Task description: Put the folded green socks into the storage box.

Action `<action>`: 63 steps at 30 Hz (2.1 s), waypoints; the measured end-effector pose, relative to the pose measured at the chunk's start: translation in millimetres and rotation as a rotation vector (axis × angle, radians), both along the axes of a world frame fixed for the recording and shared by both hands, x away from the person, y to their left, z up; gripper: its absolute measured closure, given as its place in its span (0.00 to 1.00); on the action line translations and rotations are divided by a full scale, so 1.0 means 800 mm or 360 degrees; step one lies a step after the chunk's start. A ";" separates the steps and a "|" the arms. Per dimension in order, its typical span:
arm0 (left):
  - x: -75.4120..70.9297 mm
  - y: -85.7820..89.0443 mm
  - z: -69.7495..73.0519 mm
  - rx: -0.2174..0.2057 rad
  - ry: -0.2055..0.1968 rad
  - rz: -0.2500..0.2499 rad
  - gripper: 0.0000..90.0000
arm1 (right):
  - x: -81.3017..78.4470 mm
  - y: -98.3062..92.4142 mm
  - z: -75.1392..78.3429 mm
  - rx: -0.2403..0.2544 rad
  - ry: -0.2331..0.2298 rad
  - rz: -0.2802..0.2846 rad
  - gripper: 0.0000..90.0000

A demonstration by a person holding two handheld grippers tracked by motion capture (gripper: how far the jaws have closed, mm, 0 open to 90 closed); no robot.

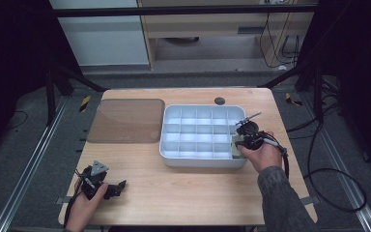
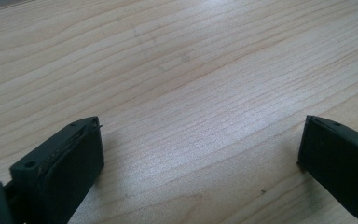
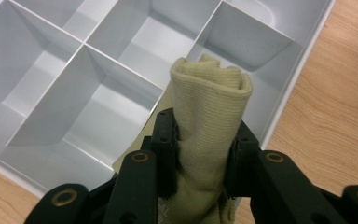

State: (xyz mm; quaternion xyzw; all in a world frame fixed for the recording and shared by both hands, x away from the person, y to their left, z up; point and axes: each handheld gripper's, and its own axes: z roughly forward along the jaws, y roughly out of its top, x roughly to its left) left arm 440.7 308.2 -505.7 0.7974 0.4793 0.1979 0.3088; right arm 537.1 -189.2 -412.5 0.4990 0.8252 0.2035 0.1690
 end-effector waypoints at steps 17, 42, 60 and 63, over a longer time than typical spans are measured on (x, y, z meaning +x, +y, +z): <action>0.000 -0.001 0.000 0.0004 -0.0003 -0.0010 0.00 | 0.000 0.000 -0.009 -0.0004 0.0015 -0.0006 0.78; 0.000 -0.002 -0.001 -0.0001 -0.0009 -0.0009 0.00 | -0.001 0.009 -0.023 -0.0111 0.0050 -0.0008 0.79; 0.000 -0.003 -0.001 -0.0002 -0.0009 -0.0010 0.00 | -0.001 0.009 -0.015 -0.0068 0.0063 -0.0025 0.61; 0.000 -0.003 -0.001 -0.0002 -0.0009 -0.0010 0.00 | -0.003 0.008 -0.004 -0.0044 0.0036 -0.0015 0.60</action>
